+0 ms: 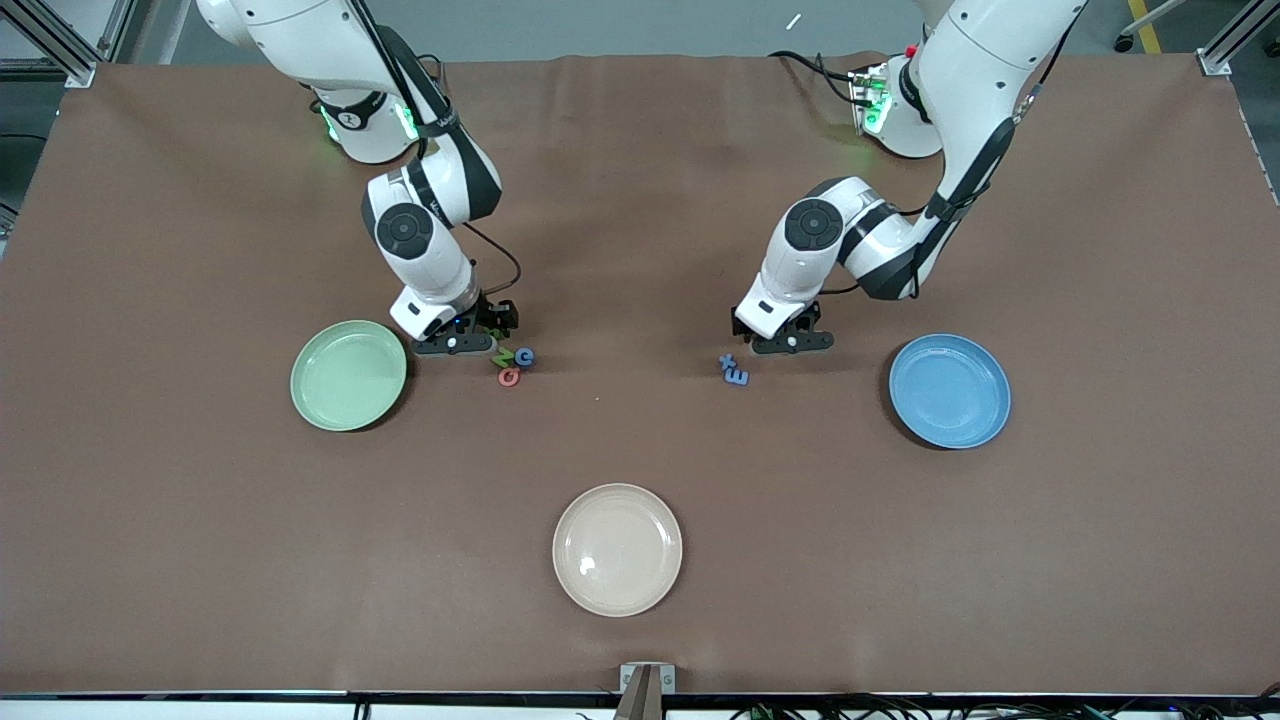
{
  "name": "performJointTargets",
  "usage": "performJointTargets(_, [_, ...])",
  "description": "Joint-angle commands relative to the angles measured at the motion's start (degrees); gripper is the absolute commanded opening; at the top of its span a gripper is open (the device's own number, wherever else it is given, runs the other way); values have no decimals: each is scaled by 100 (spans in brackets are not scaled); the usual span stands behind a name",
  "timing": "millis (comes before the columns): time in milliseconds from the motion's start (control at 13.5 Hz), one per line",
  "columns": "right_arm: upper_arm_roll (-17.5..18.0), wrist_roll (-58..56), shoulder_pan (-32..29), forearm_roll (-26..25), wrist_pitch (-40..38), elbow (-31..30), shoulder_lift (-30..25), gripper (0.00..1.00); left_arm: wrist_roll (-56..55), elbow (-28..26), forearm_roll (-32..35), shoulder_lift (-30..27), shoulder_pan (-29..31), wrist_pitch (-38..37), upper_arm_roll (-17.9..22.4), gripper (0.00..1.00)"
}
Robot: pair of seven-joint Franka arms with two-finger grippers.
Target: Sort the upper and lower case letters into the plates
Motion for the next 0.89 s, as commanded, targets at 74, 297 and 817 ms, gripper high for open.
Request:
performJointTargets(74, [-51,163,95,22,80,-2,108,74,-368,275,50,-36,-42,-309,-12,78])
performJointTargets(297, [-42,163,95,22,54,-11,108,69,-1526,697,50,-1,-173,-978,-12,90])
performJointTargets(817, [-42,321,236,31,28,-11,125,56,-2971,795,59,228,-288,-997,-3,99])
